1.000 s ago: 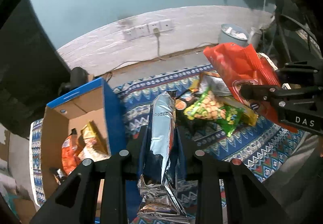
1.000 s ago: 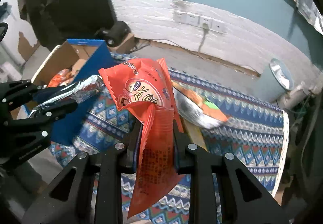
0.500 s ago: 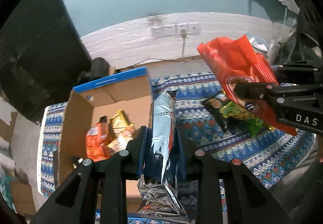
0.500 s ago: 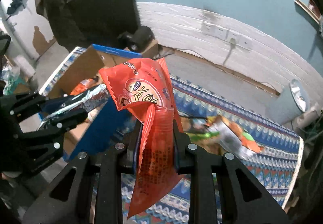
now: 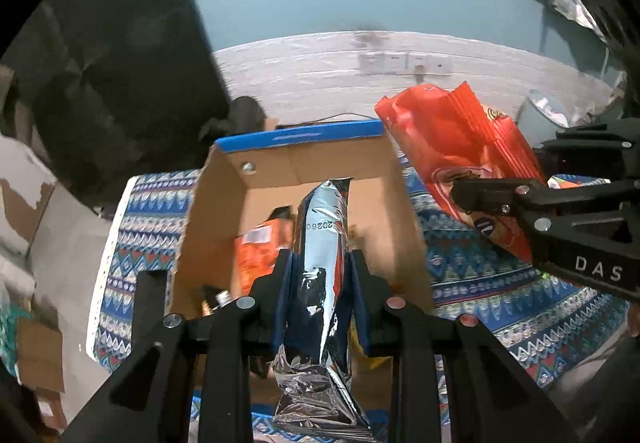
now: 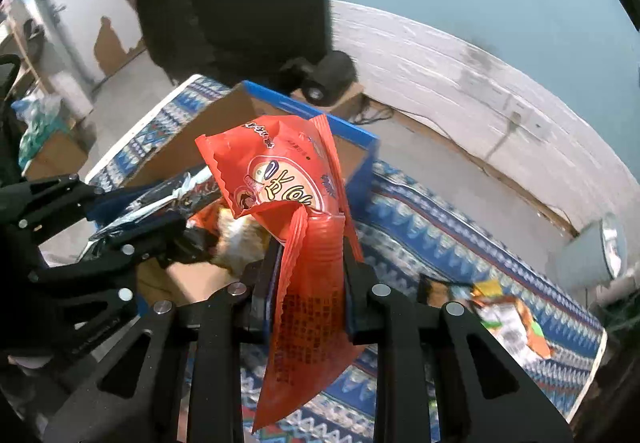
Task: Organize snacks
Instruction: 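Carry both packets over the cardboard box and lower them inside, then open both tools and withdraw them toward the remaining pile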
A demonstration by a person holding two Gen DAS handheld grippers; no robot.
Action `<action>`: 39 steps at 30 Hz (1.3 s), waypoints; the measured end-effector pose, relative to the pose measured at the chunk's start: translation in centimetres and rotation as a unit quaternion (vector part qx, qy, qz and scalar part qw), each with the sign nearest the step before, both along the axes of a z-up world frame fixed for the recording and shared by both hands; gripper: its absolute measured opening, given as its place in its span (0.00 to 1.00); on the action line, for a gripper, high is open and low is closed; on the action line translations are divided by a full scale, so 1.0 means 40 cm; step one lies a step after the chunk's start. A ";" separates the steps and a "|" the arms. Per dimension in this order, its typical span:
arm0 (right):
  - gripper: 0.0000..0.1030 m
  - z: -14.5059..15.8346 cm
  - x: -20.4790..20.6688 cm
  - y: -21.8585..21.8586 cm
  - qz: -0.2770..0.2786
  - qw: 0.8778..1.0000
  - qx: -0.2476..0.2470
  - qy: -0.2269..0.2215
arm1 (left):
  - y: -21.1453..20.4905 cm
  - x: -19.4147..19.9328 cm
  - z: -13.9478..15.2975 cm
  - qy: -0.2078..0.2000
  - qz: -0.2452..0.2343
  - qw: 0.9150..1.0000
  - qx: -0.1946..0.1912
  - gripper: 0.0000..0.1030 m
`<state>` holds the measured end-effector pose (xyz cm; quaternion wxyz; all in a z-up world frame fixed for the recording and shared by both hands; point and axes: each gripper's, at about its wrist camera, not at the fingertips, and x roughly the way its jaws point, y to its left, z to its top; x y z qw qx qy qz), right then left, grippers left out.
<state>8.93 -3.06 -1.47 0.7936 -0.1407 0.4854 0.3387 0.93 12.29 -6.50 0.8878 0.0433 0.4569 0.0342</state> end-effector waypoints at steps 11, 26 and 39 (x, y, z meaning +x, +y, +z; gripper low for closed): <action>0.22 -0.052 -0.006 0.185 0.041 0.999 -0.006 0.025 | 0.139 -0.006 -0.053 0.018 0.058 0.998 -0.011 0.27; 0.45 -0.080 0.004 0.206 0.028 0.999 -0.016 0.039 | 0.170 0.001 -0.051 0.023 0.091 0.996 -0.013 0.68; 0.54 -0.033 0.015 0.084 -0.011 1.000 -0.013 0.023 | 0.080 0.017 -0.040 0.028 0.059 0.998 -0.008 0.69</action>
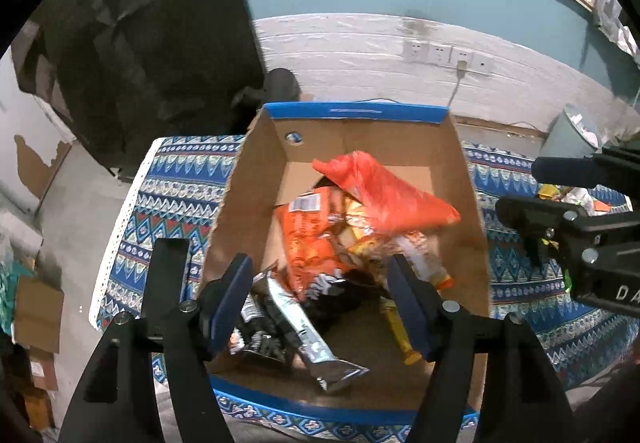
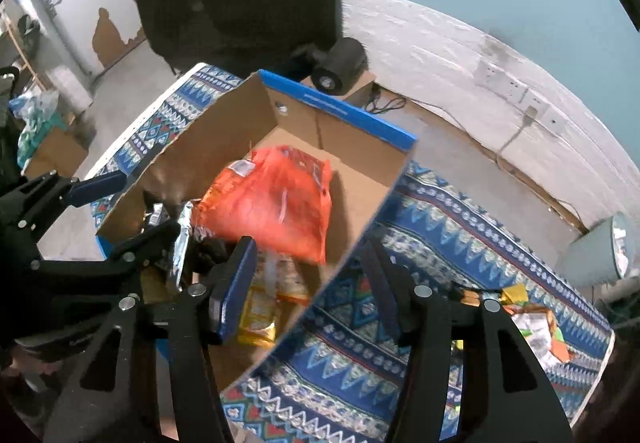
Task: Organize snacks
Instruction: 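Open both tools and withdraw them toward the remaining pile, then grasp the long yellow-gold bar with the right tool while the left tool grasps the green peanut bag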
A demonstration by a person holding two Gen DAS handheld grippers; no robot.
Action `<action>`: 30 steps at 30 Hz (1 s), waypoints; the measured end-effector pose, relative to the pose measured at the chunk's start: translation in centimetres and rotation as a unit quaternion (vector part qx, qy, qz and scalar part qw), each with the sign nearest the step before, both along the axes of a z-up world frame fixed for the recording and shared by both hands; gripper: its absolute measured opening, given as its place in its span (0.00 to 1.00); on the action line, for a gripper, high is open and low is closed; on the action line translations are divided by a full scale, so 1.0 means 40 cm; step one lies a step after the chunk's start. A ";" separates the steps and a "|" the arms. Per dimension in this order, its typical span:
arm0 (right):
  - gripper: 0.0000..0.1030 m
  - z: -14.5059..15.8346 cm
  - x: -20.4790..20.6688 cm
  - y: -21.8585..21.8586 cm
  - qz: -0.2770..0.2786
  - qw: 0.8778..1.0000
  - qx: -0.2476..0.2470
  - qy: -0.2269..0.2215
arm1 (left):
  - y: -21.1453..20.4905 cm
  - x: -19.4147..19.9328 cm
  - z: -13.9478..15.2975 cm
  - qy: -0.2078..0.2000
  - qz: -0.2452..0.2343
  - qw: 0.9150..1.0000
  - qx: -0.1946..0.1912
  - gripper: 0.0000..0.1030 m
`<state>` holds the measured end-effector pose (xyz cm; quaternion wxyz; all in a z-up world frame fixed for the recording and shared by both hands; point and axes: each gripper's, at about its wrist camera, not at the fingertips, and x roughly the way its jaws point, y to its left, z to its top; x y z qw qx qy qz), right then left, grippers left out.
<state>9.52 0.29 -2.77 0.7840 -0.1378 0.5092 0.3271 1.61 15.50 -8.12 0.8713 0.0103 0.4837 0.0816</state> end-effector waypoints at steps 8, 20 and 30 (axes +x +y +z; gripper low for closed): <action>0.60 0.017 0.012 -0.118 -0.032 0.999 0.001 -0.004 | -0.089 0.015 0.010 0.004 -0.031 0.999 -0.007 0.70; 0.62 0.024 0.012 -0.310 -0.084 0.996 -0.003 -0.008 | -0.242 0.035 0.009 0.017 -0.083 0.996 -0.005 0.78; 0.62 0.008 0.017 -0.474 -0.130 0.991 -0.015 -0.005 | -0.385 0.054 -0.020 0.044 -0.131 0.990 -0.009 0.78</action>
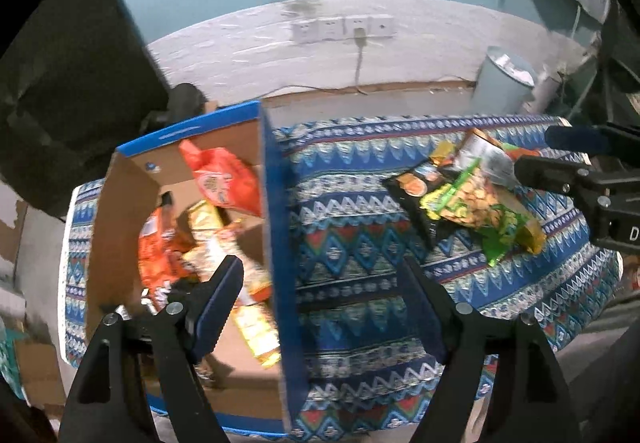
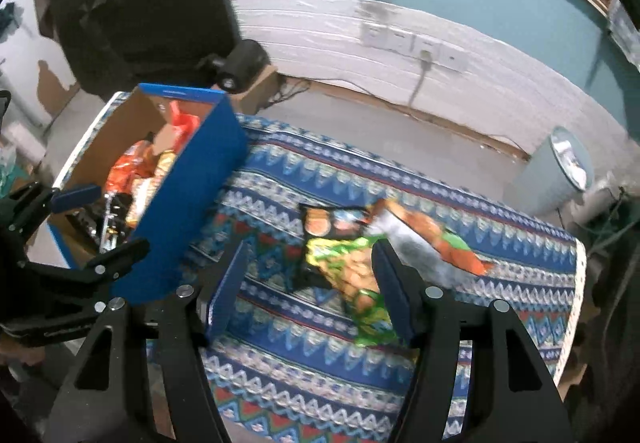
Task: Organize snacks
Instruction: 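Grasp the long yellow-gold bar with the right tool while the left tool grasps the green peanut bag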
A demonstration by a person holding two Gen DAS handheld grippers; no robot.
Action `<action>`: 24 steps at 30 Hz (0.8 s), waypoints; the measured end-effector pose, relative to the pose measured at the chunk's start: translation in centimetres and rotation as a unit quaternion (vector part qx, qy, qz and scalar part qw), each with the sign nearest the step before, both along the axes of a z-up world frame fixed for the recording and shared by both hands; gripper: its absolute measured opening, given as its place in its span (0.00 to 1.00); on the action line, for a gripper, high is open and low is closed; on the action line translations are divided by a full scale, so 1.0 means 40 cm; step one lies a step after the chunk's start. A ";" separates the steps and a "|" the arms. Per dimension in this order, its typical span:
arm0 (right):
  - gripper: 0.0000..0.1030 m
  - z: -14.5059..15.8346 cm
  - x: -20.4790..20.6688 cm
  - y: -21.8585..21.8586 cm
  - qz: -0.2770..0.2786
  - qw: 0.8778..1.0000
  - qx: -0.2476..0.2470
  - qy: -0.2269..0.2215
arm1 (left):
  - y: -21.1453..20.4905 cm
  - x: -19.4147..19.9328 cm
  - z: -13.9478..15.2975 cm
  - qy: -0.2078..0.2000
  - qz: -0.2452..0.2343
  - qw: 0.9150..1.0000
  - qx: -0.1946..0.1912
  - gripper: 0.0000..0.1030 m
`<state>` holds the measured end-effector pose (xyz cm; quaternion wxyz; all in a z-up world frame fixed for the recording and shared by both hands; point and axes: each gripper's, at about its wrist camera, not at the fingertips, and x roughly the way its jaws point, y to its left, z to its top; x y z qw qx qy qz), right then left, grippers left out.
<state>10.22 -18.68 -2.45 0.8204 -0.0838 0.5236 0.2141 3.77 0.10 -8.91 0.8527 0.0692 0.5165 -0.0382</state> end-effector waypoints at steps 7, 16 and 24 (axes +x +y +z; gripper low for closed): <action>0.62 -0.030 0.013 -0.109 -0.033 0.999 -0.008 0.009 | -0.084 0.028 -0.038 0.035 -0.014 0.999 -0.024 0.78; 0.62 -0.088 0.030 -0.236 -0.078 0.996 -0.011 0.031 | -0.170 0.072 -0.097 0.072 -0.020 0.996 -0.044 0.78; 0.62 -0.163 0.049 -0.300 -0.094 0.994 -0.015 0.056 | -0.243 0.095 -0.148 0.097 -0.022 0.994 -0.050 0.78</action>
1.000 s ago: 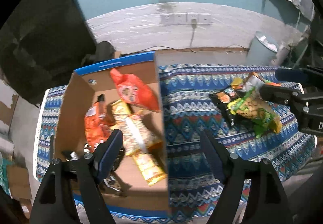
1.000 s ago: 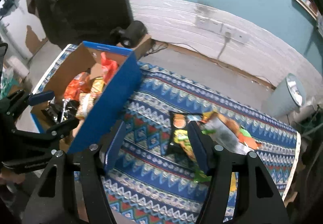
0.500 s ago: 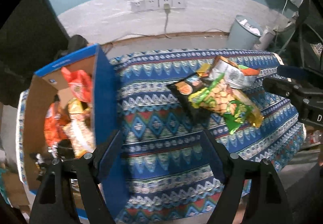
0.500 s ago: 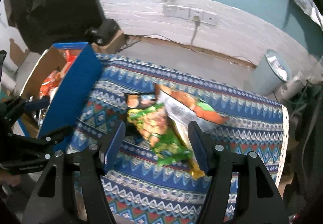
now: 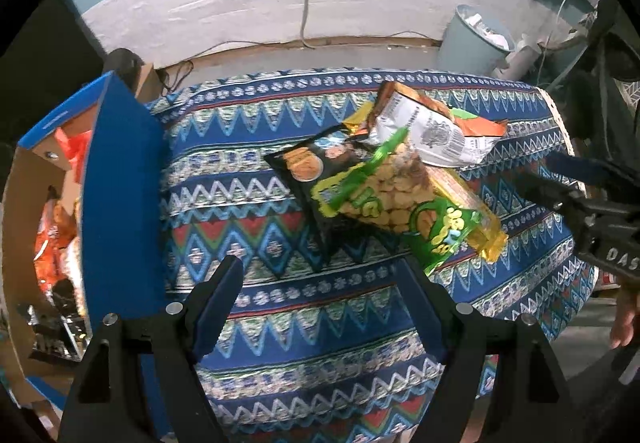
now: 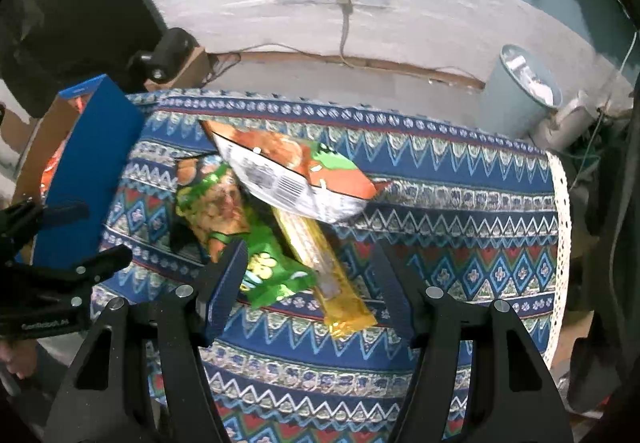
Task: Organize snacks
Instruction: 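Grasp the long yellow-gold bar with the right tool while the left tool grasps the green peanut bag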
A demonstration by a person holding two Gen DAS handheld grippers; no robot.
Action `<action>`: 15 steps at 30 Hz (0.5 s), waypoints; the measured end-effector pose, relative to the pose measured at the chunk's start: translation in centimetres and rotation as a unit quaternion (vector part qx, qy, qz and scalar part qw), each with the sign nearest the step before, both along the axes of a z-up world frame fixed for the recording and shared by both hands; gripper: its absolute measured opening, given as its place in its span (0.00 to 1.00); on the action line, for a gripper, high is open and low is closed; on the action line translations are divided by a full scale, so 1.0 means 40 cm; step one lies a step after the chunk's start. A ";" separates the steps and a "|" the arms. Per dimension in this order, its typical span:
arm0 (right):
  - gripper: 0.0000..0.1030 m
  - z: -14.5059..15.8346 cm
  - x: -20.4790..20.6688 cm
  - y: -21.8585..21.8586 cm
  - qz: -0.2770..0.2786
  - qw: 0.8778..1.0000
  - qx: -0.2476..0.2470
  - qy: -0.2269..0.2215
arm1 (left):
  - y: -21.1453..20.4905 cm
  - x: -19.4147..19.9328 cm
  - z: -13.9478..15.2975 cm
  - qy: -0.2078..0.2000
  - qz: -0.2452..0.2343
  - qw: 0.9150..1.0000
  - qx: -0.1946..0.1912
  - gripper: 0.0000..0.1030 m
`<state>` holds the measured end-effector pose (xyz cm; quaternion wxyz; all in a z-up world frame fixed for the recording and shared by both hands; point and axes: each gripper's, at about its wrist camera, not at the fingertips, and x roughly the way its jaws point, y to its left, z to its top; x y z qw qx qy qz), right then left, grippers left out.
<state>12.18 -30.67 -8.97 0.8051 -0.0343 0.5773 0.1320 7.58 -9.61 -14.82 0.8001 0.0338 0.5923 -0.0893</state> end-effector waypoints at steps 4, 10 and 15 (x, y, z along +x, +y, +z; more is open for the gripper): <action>0.62 -0.048 0.012 -0.027 -0.006 1.000 -0.004 0.016 | -0.041 0.018 -0.023 0.009 0.000 1.000 -0.006 0.78; 0.62 -0.134 0.008 -0.067 -0.010 0.999 -0.012 0.049 | -0.085 0.047 -0.054 0.033 0.021 0.998 -0.042 0.78; 0.62 -0.178 -0.008 -0.094 -0.012 0.998 -0.010 0.067 | -0.112 0.078 -0.080 0.055 0.055 0.994 -0.072 0.78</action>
